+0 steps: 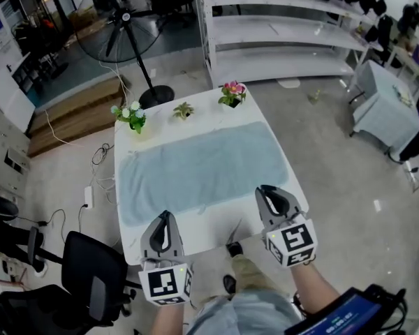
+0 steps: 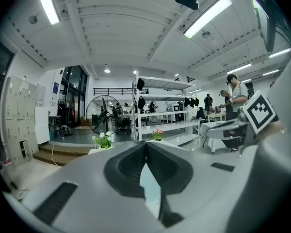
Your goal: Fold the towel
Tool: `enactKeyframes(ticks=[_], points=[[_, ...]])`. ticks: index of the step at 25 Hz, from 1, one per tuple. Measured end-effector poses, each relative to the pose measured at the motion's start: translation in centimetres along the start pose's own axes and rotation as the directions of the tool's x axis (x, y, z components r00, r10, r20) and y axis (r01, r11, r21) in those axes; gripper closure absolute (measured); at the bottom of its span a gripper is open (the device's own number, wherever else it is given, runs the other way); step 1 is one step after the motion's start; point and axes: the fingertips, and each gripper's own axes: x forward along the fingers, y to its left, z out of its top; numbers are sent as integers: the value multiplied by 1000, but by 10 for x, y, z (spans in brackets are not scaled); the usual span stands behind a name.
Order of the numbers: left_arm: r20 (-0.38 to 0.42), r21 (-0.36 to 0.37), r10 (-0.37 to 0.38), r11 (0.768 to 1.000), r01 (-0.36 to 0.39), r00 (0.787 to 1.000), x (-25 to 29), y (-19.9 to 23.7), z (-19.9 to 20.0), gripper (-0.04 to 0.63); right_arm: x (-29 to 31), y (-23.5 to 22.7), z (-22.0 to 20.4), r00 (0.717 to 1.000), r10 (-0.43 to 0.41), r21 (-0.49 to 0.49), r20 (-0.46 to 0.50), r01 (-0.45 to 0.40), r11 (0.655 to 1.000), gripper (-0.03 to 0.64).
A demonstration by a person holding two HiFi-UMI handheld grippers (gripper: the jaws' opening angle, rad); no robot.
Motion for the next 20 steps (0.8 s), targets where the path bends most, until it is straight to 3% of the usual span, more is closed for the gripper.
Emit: enactKeyframes(ticks=[11,16,20], points=[[-108,0,2,1000,-2,994,90,14,-40,588,75,-96,-65,987,-79,78,-139,90,993,575],[-176,1,4,1000,-4,984,130,18,-55,588,87,-158,-116,950,-175,135,-258,215,967,528],[-187,12,1,1000,2,982,158,17,-59,588,90,-193,-156,914,-193,161,-356,263,951,475]])
